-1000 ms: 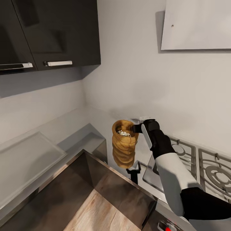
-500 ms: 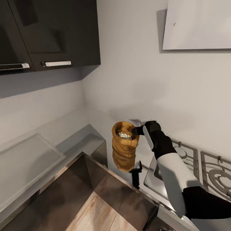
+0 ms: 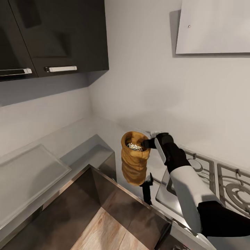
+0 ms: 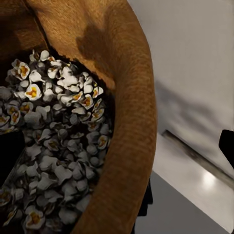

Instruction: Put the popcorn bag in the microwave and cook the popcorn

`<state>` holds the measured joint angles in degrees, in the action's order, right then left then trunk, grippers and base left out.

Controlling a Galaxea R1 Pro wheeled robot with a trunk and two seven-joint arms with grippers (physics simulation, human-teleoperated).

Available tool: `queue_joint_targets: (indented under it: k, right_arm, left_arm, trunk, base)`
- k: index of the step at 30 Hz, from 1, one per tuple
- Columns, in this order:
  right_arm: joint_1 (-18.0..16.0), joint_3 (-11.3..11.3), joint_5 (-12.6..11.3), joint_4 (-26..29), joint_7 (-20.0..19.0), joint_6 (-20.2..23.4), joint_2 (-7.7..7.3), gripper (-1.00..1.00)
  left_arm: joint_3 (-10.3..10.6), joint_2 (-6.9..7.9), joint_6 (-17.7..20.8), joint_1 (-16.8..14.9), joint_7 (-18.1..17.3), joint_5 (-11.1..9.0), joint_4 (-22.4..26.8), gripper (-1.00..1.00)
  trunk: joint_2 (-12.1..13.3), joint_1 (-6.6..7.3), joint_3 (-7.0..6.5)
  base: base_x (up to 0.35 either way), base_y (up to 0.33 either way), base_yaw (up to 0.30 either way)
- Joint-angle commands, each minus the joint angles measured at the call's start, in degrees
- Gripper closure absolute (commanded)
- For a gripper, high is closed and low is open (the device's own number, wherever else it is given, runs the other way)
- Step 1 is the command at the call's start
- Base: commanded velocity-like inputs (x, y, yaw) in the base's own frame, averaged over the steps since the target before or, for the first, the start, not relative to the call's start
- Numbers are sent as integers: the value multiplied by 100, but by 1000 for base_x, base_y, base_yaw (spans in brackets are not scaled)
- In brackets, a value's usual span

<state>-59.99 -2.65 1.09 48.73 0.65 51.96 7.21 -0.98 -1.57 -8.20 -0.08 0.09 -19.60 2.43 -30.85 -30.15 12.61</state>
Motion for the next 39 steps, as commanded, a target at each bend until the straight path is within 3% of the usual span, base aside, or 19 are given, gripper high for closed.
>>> queue_joint_targets:
  k: [1, 6, 17, 18, 32, 37, 39]
  right_arm:
    - [-4, -7, 11, -29, 6, 14, 0, -100]
    - [-4, -7, 8, -252, 0, -222, -7, -100]
    - [-4, -7, -19, -318, -11, -316, -9, -100]
    - [-4, -7, -20, -317, -11, -336, -9, 100]
    - [-4, -7, -8, -307, -88, -355, -1, 100]
    - [-4, -10, 2, -149, -250, -255, -1, 100]
    - [-4, -5, -2, 104, -256, 7, -1, 100]
  left_arm:
    - [-8, -1, -14, -1, 2, -18, 3, -100]
    - [-8, -1, -13, -1, 0, -18, 3, -100]
    - [-8, -1, -14, -1, -1, -18, 3, -100]
    - [-8, -1, -14, -1, -1, -18, 3, -100]
    - [-9, -1, -14, -1, -1, -18, 3, -100]
    - [-8, -1, -12, -1, -1, -18, 3, -100]
    - [-8, -1, -11, -1, -1, -18, 3, -100]
  trunk:
    - [-8, -2, 9]
    - [-8, -2, 9]
    - [-8, -2, 9]
    - [-8, -2, 9]
    - [-8, -2, 9]
    - [-8, -2, 9]
    - [-8, -2, 9]
  base:
    - [0, 0, 0]
    - [0, 0, 0]
    - [0, 0, 0]
    - [0, 0, 0]
    - [0, 0, 0]
    - [0, 0, 0]
    - [0, 0, 0]
